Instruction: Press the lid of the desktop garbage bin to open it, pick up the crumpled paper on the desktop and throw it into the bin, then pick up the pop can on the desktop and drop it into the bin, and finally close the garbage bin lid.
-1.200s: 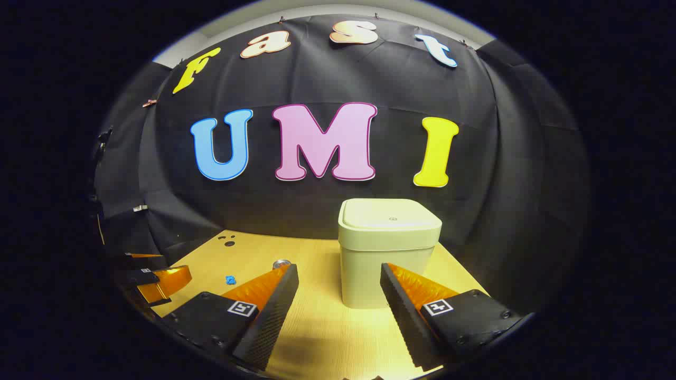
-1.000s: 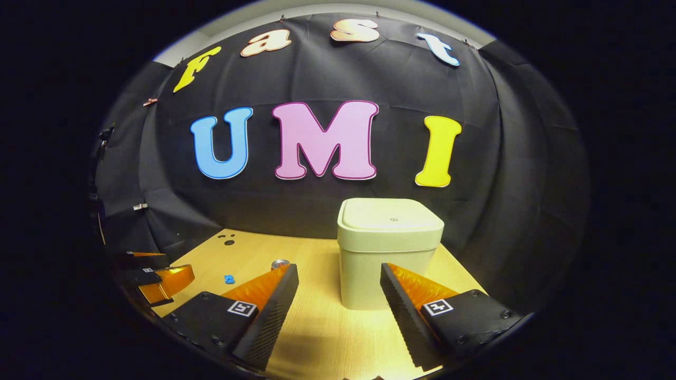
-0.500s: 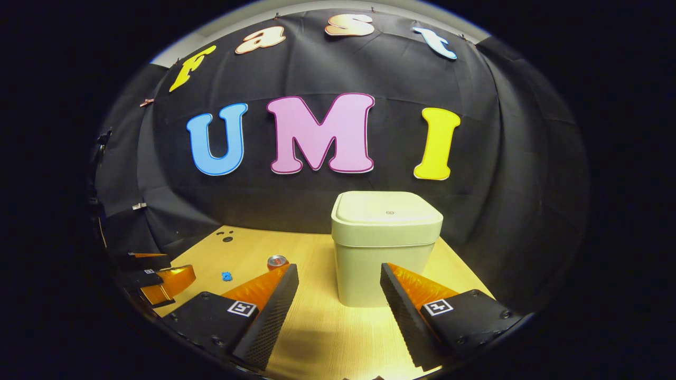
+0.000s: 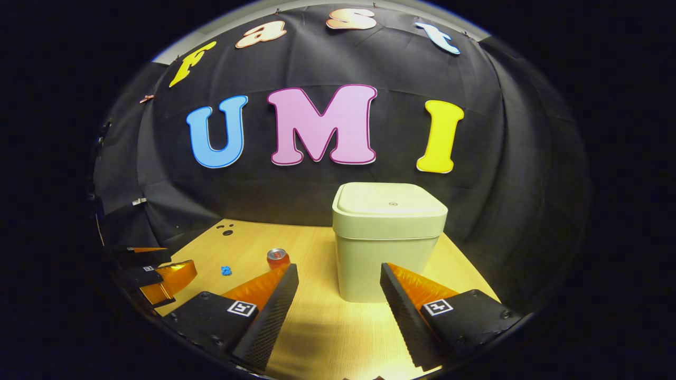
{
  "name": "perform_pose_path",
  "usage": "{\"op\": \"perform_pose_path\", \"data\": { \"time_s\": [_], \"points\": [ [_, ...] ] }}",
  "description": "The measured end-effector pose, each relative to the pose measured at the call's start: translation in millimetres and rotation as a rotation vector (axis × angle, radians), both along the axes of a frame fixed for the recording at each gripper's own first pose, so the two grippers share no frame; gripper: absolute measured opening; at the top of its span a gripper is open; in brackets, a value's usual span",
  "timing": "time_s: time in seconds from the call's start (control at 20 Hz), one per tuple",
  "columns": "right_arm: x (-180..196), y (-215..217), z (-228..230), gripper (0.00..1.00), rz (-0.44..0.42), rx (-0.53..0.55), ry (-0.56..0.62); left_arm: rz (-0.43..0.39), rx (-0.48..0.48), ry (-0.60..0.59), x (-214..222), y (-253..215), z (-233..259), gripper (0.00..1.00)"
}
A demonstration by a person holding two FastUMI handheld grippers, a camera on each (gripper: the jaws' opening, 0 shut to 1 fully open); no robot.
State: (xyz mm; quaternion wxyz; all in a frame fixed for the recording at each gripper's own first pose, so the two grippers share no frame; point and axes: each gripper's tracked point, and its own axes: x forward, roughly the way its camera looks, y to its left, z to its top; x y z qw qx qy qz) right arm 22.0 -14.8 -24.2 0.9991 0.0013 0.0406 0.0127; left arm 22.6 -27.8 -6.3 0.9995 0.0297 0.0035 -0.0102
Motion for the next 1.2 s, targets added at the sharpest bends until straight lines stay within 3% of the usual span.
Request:
{"op": "perform_pose_path", "data": {
  "time_s": [0.5,0.7,0.8,0.9,0.95,1.05,1.2],
  "points": [
    [9,6,0,0.98,0.023,-0.014,0.015,0.008,-0.003,0.010,8,2,-3,0.96],
    [12,1,8,0.69,0.013,-0.008,0.001,0.020,0.005,-0.001,9,5,0,0.96],
    [13,3,4,0.46,0.019,-0.006,0.011,0.022,0.008,-0.003,8,6,1,0.95],
    [13,8,3,0.39,0.038,-0.010,0.021,0.020,0.007,-0.001,8,4,0,0.96],
    [14,10,2,0.27,0.050,-0.011,0.023,0.020,0.007,0.001,7,4,0,0.96],
    [13,14,-1,0.14,0.068,-0.017,0.035,0.018,0.005,0.003,8,4,-2,0.96],
    [19,11,-10,0.14,0.061,-0.029,0.064,0.020,0.003,0.006,7,4,-2,0.95]
  ]
}}
